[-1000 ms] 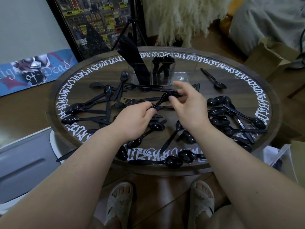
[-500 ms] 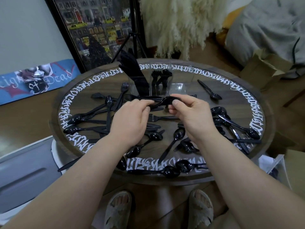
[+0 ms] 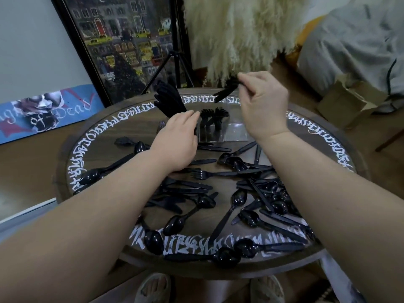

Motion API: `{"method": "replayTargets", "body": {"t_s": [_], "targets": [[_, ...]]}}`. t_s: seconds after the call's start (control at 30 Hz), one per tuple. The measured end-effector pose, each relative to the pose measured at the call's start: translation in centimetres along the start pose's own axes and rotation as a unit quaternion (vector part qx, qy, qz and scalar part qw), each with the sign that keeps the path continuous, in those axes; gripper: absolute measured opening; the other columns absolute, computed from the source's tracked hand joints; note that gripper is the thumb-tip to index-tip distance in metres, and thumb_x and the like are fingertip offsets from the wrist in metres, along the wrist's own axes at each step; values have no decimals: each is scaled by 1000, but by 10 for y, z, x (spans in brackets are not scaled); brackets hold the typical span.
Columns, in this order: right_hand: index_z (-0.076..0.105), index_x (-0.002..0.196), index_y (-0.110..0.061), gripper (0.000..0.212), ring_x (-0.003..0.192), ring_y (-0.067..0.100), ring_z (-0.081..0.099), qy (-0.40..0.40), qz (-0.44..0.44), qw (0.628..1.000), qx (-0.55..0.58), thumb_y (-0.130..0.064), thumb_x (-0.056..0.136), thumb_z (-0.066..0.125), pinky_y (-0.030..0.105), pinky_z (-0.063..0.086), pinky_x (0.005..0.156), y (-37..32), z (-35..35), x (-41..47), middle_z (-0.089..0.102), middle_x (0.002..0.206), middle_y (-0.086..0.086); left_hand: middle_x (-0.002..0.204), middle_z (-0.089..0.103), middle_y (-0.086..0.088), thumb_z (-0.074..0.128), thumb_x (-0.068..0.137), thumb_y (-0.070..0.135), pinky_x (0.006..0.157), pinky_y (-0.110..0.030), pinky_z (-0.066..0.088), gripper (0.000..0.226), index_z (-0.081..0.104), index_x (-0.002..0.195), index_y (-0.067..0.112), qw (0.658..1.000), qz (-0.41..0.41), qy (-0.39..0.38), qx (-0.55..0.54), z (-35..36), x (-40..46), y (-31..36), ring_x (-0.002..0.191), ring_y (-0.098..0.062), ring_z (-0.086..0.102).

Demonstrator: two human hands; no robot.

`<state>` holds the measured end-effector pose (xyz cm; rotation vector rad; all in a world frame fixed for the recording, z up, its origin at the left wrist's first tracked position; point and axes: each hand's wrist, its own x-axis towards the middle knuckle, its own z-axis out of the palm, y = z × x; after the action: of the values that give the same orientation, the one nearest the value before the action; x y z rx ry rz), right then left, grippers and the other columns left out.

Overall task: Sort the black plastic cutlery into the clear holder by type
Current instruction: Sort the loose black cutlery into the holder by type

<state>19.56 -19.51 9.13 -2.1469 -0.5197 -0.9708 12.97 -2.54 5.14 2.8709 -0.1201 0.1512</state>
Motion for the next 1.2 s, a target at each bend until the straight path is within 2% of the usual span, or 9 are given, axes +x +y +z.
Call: {"method": "replayTargets", "body": {"t_s": [0.13, 0.27, 0.43, 0.5, 0.6, 0.7, 0.8, 0.9, 1.2], "targets": [[71, 107, -2, 23, 91, 30, 65, -130, -42, 990, -35, -8, 88, 58, 34, 52, 84, 6, 26, -8, 68, 101, 15, 156, 25, -6, 43, 96, 20, 117, -40, 20, 60, 21, 151, 10, 999, 12, 4, 42, 11, 6, -7, 142, -26, 18], [60, 126, -10, 36, 116, 31, 44, -285, -46, 952, -103, -24, 96, 46, 38, 36, 99, 9, 32, -12, 60, 124, 9, 154, 28, -5, 46, 94, 19, 113, -44, 27, 60, 25, 150, 10, 998, 22, 15, 51, 15, 5, -10, 141, -26, 22], [39, 144, -24, 51, 134, 25, 23, -378, -38, 912, -154, -35, 94, 39, 46, 26, 109, 8, 27, -16, 43, 145, -5, 158, 21, -3, 43, 96, 14, 119, -36, 16, 59, 23, 150, 12, 999, 25, 26, 20, 16, 1, -11, 145, -23, 13], [34, 146, -26, 55, 138, 26, 21, -372, -46, 917, -140, -30, 92, 44, 46, 25, 111, 6, 22, -20, 37, 150, -5, 157, 23, -4, 44, 96, 10, 119, -31, 11, 57, 26, 149, 12, 998, 28, 53, 1, 15, -8, -12, 146, -23, 13], [48, 138, -16, 54, 126, 29, 38, -270, -79, 956, -84, -14, 85, 51, 38, 35, 104, 5, 6, -34, 52, 136, 2, 153, 31, -7, 46, 93, 6, 115, -24, 5, 54, 35, 146, 11, 996, 2, 86, -14, 16, -30, -20, 143, -26, 21], [60, 124, -10, 42, 108, 29, 49, -218, -77, 971, -57, -4, 83, 53, 34, 42, 86, 3, -6, -59, 63, 113, 6, 149, 39, -7, 50, 91, 9, 117, -32, 15, 52, 42, 142, 12, 997, -45, 65, -5, 25, -55, -33, 139, -28, 28], [60, 125, -13, 37, 110, 24, 51, -334, -28, 940, -63, -7, 91, 48, 35, 44, 88, 1, -3, -78, 64, 115, 5, 151, 36, 1, 52, 93, 27, 113, -44, 28, 51, 42, 142, 22, 993, -117, -6, 11, 33, -73, -37, 140, -24, 23], [57, 129, -17, 37, 115, 24, 48, -422, -24, 903, -78, -12, 96, 42, 34, 42, 93, -1, 11, -89, 61, 123, 4, 152, 32, 7, 50, 93, 40, 110, -46, 31, 51, 40, 142, 30, 986, -156, -56, 22, 40, -86, -39, 141, -21, 17], [60, 117, -19, 28, 109, 25, 46, -531, -29, 833, -151, -29, 92, 54, 28, 36, 78, -7, 30, -103, 59, 113, 4, 145, 41, 12, 46, 96, 41, 105, -43, 29, 40, 47, 136, 37, 984, -163, -67, -8, 42, -90, -44, 135, -18, 29]]}}
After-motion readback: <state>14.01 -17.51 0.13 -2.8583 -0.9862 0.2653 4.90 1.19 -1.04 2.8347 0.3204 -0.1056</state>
